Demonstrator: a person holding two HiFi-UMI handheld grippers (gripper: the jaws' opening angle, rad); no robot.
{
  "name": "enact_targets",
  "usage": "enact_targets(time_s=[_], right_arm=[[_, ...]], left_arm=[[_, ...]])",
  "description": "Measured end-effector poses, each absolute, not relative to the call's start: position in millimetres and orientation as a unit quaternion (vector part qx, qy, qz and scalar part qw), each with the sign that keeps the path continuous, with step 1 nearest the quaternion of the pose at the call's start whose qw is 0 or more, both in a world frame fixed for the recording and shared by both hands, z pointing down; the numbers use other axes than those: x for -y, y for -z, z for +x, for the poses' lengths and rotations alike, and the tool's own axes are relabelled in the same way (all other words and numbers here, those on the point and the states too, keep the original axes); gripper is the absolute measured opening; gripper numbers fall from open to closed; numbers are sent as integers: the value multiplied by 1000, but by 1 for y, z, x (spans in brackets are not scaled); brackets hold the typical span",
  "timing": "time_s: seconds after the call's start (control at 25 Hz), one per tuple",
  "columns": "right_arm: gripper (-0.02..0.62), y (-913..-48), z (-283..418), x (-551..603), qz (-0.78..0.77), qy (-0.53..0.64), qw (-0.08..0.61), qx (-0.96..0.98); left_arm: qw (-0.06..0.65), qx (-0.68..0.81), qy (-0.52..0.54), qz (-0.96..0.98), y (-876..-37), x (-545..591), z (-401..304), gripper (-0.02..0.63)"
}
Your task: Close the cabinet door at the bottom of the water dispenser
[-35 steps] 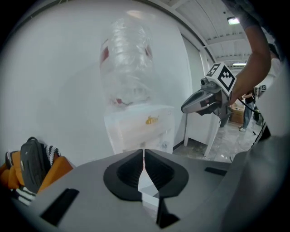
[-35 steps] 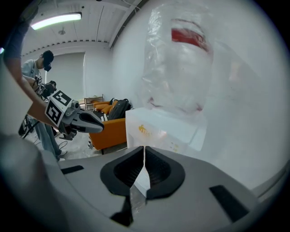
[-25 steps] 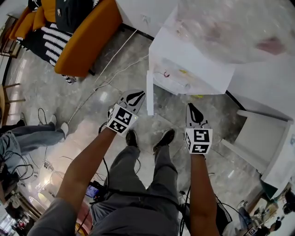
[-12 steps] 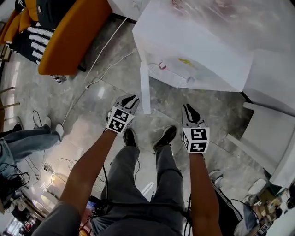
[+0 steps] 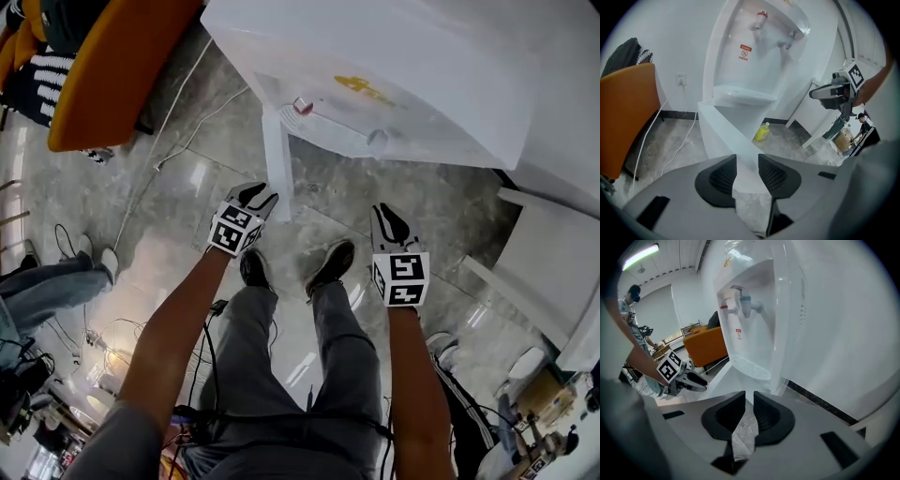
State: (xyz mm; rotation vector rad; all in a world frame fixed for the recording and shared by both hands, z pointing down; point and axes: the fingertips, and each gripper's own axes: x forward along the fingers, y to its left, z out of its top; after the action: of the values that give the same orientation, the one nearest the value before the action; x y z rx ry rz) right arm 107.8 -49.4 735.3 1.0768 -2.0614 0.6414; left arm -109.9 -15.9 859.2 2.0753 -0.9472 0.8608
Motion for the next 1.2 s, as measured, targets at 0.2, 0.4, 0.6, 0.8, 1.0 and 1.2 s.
enact_targets(time_s=[0.2, 0.4, 0.6, 0.8, 1.0, 1.2], right_arm=[[74, -739, 127, 57, 420, -253, 353, 797], [74, -740, 141, 65, 433, -255, 343, 794], [74, -724, 153, 75, 441, -253, 331, 795], [74, -715, 169, 84, 452, -250, 321, 794], [74, -722, 198, 98, 459, -258, 314, 790], [74, -723, 212, 109, 461, -275, 304, 787]], left_arm=[[335, 351, -339, 806, -864, 28, -86, 132], [320, 324, -353, 817, -863, 35, -61, 132], [312, 318, -364, 818, -849, 42, -44, 132], [310, 329, -360, 817, -840, 53, -31, 132], [301, 344, -361, 813, -841, 70, -8, 121], [256, 342, -392, 815, -841, 89, 11, 121]])
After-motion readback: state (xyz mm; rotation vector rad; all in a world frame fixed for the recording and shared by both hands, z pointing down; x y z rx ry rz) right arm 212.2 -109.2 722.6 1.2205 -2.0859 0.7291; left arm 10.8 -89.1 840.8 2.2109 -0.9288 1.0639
